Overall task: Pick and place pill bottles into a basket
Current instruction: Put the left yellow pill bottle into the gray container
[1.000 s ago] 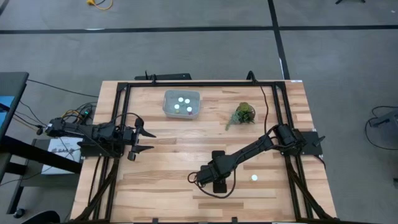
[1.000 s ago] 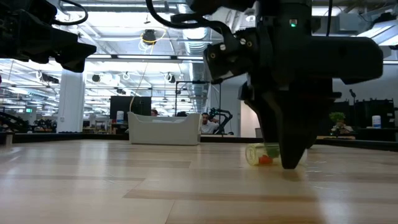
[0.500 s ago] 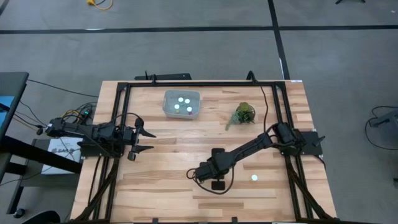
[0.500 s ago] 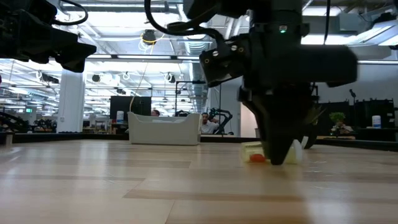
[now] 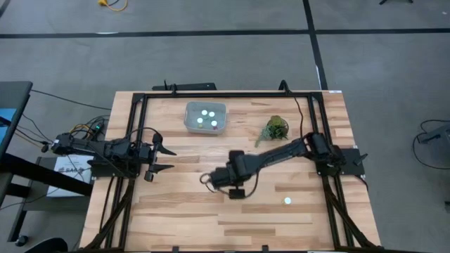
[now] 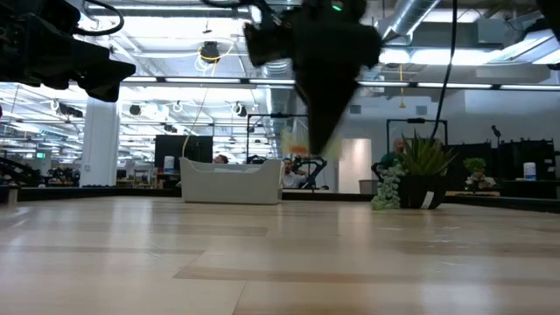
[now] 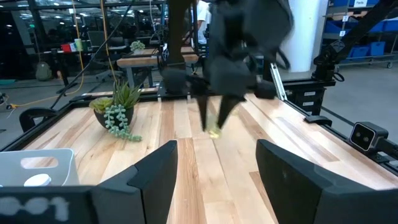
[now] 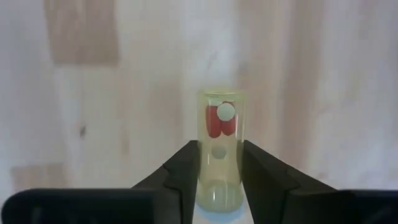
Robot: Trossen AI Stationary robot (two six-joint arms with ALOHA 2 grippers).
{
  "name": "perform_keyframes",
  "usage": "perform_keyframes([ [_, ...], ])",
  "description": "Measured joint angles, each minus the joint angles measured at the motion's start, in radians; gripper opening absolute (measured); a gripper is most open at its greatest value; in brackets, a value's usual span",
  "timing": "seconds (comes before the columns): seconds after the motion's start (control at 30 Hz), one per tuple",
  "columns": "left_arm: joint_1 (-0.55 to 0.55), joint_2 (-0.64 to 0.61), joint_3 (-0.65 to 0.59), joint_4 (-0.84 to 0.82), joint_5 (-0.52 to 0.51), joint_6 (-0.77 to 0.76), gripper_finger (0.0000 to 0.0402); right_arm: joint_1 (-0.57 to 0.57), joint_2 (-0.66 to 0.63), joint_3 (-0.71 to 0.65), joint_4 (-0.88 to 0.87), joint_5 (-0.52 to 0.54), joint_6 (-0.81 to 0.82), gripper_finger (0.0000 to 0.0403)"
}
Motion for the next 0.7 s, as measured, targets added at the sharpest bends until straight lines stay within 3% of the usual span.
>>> perform_keyframes([
  [0.4, 0.000, 0.000, 0.000, 0.000, 0.000, 0.000, 0.0208, -0.223, -0.001, 0.264, -0.033, 0.142, -0.264, 0.0100],
  [0.7, 0.000, 0.000, 0.000, 0.000, 0.000, 0.000, 0.0208, -0.310, -0.001, 0.302, -0.004, 0.294, -0.505, 0.0101],
])
